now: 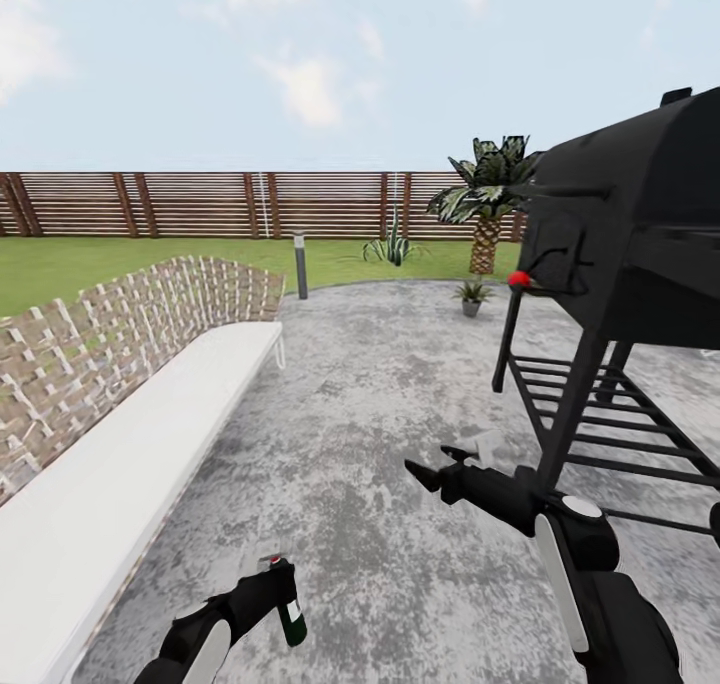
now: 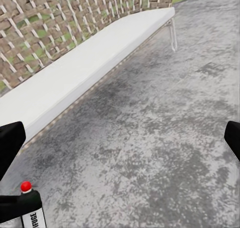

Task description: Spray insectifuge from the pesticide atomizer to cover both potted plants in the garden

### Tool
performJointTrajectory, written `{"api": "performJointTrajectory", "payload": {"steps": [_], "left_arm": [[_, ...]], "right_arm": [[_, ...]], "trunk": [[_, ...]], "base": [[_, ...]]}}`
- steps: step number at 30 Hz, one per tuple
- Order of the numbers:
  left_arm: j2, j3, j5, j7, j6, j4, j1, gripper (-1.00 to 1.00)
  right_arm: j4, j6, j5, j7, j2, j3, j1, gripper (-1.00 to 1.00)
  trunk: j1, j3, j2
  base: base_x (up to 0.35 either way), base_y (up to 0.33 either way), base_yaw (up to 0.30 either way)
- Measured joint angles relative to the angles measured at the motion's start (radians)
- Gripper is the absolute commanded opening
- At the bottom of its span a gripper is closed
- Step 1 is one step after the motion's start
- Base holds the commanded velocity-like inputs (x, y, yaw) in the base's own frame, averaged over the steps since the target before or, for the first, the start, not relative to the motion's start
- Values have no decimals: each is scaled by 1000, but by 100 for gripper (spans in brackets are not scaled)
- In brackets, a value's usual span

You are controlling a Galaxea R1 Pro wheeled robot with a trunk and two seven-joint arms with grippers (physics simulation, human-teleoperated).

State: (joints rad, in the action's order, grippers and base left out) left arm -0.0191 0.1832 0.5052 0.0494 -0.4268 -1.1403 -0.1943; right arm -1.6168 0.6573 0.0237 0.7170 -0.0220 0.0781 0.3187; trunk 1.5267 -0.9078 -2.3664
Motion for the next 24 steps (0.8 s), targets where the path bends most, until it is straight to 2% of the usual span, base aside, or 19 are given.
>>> {"api": "performJointTrajectory", "payload": {"steps": [24], "left_arm": [[0,-1,0,1,0,0,0,-100]], "right_arm": [[0,-1,0,3,4,-3,0,100]], "trunk": [[0,0,0]], "base": [[339,3,0]]}}
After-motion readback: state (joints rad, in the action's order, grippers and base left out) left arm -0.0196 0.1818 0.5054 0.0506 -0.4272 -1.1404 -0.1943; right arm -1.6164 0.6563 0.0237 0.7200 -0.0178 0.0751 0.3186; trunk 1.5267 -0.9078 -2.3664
